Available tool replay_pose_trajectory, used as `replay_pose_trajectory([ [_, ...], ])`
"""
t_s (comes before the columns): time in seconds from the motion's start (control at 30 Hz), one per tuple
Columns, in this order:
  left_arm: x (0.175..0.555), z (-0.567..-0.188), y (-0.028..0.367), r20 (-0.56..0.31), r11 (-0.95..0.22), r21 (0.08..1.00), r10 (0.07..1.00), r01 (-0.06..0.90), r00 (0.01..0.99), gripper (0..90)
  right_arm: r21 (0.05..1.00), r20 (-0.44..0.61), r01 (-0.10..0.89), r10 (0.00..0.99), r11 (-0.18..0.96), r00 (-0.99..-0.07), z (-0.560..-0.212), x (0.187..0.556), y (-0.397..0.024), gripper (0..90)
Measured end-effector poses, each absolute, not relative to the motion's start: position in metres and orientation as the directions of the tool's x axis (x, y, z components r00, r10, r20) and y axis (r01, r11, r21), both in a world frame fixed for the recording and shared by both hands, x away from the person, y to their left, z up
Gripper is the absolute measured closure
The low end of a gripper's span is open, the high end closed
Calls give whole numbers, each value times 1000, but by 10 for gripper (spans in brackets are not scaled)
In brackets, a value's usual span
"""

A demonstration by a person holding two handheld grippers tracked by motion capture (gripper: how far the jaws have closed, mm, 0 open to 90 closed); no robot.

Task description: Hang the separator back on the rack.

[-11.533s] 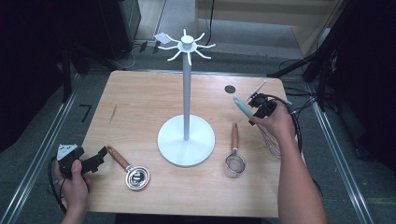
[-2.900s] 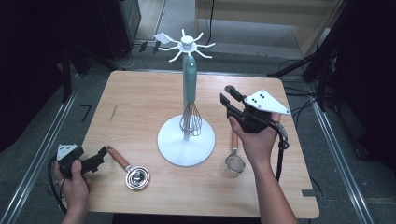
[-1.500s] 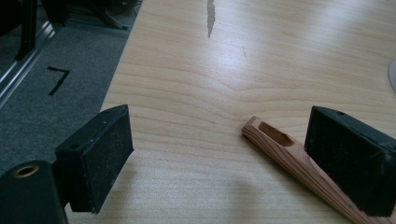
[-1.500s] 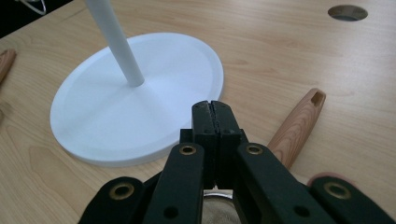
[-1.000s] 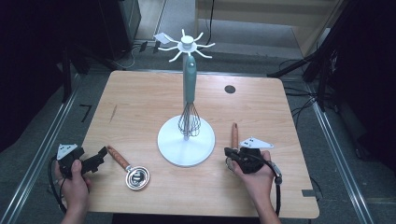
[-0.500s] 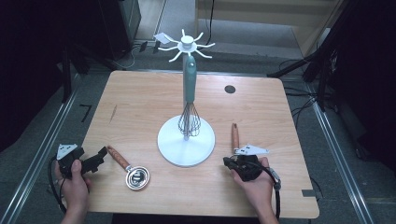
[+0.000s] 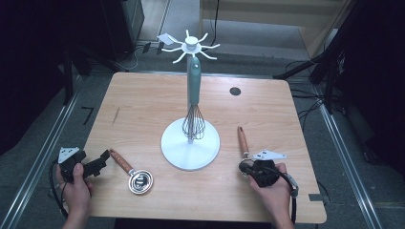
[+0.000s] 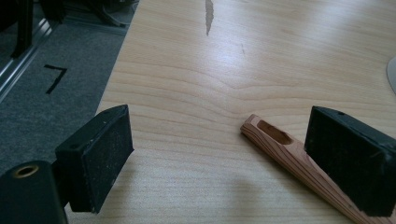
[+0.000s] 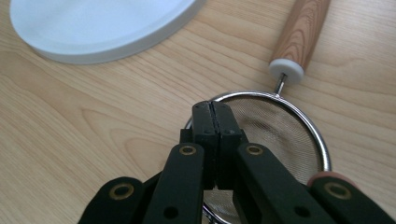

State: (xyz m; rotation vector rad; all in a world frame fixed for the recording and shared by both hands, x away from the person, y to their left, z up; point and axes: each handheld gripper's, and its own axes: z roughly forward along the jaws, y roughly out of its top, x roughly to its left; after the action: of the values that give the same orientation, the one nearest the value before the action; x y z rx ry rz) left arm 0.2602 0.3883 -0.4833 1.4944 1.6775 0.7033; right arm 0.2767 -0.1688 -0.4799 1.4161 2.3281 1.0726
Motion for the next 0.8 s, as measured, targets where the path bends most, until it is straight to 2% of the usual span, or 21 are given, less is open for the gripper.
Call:
replay_pose_trajectory([
  [0.27,260,-483,388,-181,161,813,983,559,-20,79,660,171,703,857,266,-485,-481,275,-180,900],
  [0.5,260,-483,388,-180,160,813,983,559,-20,80,606,152,743,876,284,-459,-488,277,-190,900],
  [0.8,260,-483,388,-180,160,814,984,559,-20,80,603,125,750,896,272,-426,-489,281,-201,900],
])
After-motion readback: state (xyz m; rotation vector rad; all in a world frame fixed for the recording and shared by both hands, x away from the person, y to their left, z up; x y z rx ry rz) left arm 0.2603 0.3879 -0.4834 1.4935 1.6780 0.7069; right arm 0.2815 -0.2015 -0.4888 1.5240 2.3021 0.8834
